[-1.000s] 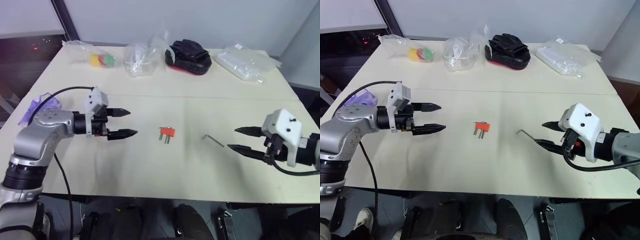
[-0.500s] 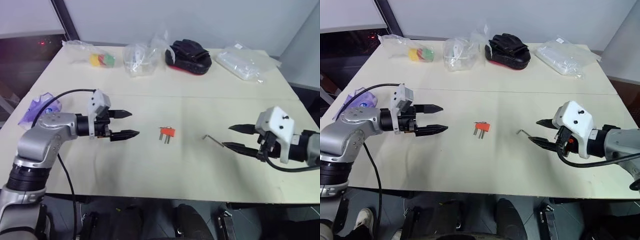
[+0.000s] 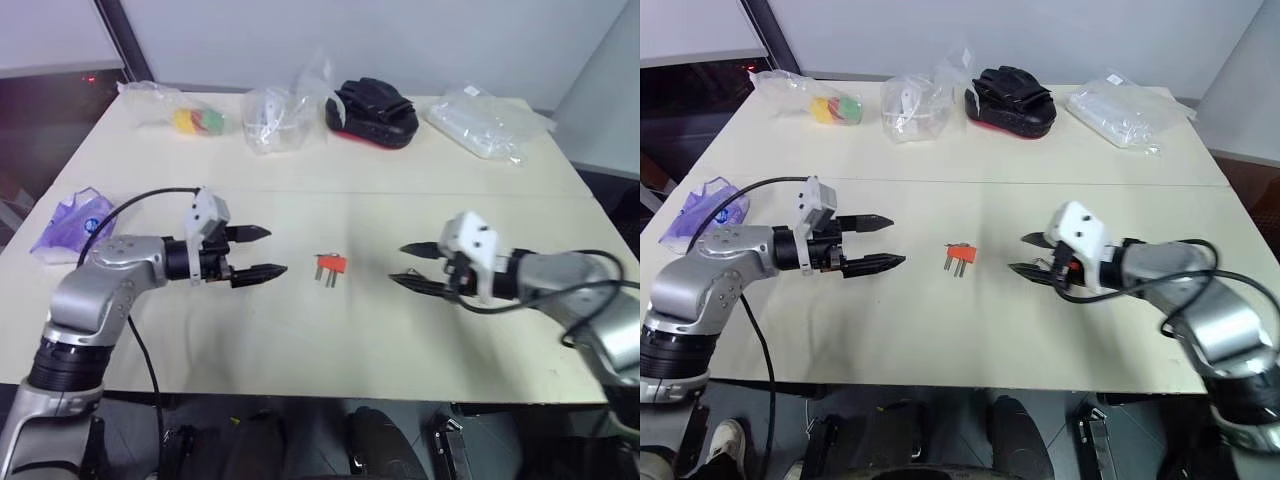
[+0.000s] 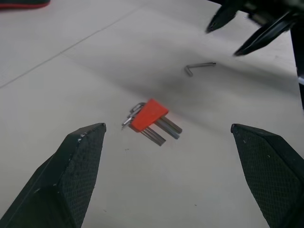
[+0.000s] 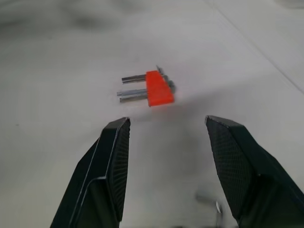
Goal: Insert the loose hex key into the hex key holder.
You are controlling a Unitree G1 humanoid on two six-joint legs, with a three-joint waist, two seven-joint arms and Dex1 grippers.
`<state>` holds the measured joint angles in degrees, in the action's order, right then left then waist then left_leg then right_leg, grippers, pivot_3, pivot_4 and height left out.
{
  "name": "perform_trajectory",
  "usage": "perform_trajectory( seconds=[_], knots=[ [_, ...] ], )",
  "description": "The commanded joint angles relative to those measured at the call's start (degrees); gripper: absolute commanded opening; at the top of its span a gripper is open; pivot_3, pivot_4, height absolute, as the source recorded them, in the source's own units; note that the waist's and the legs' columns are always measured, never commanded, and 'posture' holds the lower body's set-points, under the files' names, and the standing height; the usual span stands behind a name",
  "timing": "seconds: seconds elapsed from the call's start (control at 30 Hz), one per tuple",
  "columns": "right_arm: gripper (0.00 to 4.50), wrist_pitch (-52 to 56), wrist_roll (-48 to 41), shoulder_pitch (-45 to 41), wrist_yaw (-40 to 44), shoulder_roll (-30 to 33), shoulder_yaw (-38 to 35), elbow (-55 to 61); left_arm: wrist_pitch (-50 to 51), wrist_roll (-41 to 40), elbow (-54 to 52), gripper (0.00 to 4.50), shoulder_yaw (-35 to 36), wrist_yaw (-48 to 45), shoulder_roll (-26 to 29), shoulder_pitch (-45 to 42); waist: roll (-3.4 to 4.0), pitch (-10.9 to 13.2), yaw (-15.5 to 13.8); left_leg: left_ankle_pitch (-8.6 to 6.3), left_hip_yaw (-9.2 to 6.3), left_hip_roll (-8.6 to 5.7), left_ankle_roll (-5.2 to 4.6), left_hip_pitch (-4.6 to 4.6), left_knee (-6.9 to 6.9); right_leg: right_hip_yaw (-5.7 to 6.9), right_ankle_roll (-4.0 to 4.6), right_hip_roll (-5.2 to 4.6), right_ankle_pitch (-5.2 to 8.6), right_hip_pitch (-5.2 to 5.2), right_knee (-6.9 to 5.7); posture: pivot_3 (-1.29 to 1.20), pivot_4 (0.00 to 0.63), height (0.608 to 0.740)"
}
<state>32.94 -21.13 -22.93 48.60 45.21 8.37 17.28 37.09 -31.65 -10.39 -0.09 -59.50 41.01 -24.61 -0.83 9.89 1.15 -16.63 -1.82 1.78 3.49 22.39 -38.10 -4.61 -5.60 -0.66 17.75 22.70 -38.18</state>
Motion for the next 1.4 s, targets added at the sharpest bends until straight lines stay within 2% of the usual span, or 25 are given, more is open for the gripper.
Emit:
perform_trajectory(
  seconds=[0.03,0.2,0.47,0.9,1.17,1.27,1.33,1.4],
  knots=[
    [2.62,-4.3,4.6,-4.2,1.9,-3.8,5.2,-6.6,-0.6,0.1,-2.5,4.41,0.5,0.7,0.2,0.0,0.0,0.0,-0.1,0.0,0.0,0.0,0.0,0.01,0.0,0.0,0.0,0.0,0.0,0.01,0.0,0.0,0.15,0.74],
    [2.62,-12.8,11.9,-7.4,2.6,-9.3,10.5,-18.4,-0.9,0.1,-3.8,4.41,1.3,2.0,0.3,1.2,0.0,0.0,-0.3,0.0,-0.01,-0.01,0.0,0.04,0.0,0.03,0.0,-0.05,0.0,0.03,-0.01,0.0,0.15,0.74],
    [2.62,-23.9,19.0,-9.6,-0.7,-13.9,10.4,-28.8,-0.8,-0.6,-5.5,4.41,2.4,3.9,0.2,2.1,0.0,0.0,0.0,0.0,0.0,0.0,0.01,0.0,-0.05,0.04,0.0,-0.06,-0.02,0.04,-0.12,0.0,0.15,0.74],
    [2.62,-22.4,18.3,-10.7,2.5,-18.9,9.3,-31.6,-1.4,-0.2,-5.4,4.41,2.5,4.9,0.1,1.8,0.0,0.0,0.1,0.0,0.0,0.01,0.01,-0.01,-0.04,0.03,0.0,-0.05,-0.02,0.06,-0.17,0.0,0.15,0.74],
    [2.62,-23.3,19.6,-12.1,5.6,-19.5,9.8,-36.2,-2.0,0.0,-5.7,4.41,2.9,6.1,0.0,2.3,0.01,0.0,0.1,0.0,-0.01,0.0,0.01,-0.02,-0.04,0.04,0.0,-0.05,-0.02,0.05,-0.17,0.0,0.15,0.74],
    [1.79,-23.6,19.7,-12.1,6.7,-19.5,9.8,-37.6,-2.1,-0.1,-6.0,4.5,3.1,6.7,-0.1,2.6,0.01,0.0,0.1,0.0,-0.01,0.01,0.01,-0.02,-0.04,0.04,0.0,-0.06,-0.02,0.04,-0.17,0.0,0.15,0.74],
    [0.96,-23.9,19.9,-11.9,7.3,-19.4,9.8,-37.9,-2.2,-0.2,-6.1,4.5,3.1,7.0,-0.1,2.8,0.01,0.0,0.1,0.0,0.0,0.0,0.01,-0.03,-0.05,0.04,0.0,-0.06,-0.02,0.03,-0.17,0.0,0.15,0.74],
    [0.96,-24.3,20.1,-11.7,7.1,-19.5,9.6,-38.1,-2.3,-0.3,-6.1,4.5,3.0,7.2,-0.2,2.9,0.01,0.0,0.1,0.0,-0.01,0.0,0.01,-0.07,-0.05,0.04,0.0,-0.06,-0.02,-0.01,-0.17,0.0,0.15,0.74]
  ],
)
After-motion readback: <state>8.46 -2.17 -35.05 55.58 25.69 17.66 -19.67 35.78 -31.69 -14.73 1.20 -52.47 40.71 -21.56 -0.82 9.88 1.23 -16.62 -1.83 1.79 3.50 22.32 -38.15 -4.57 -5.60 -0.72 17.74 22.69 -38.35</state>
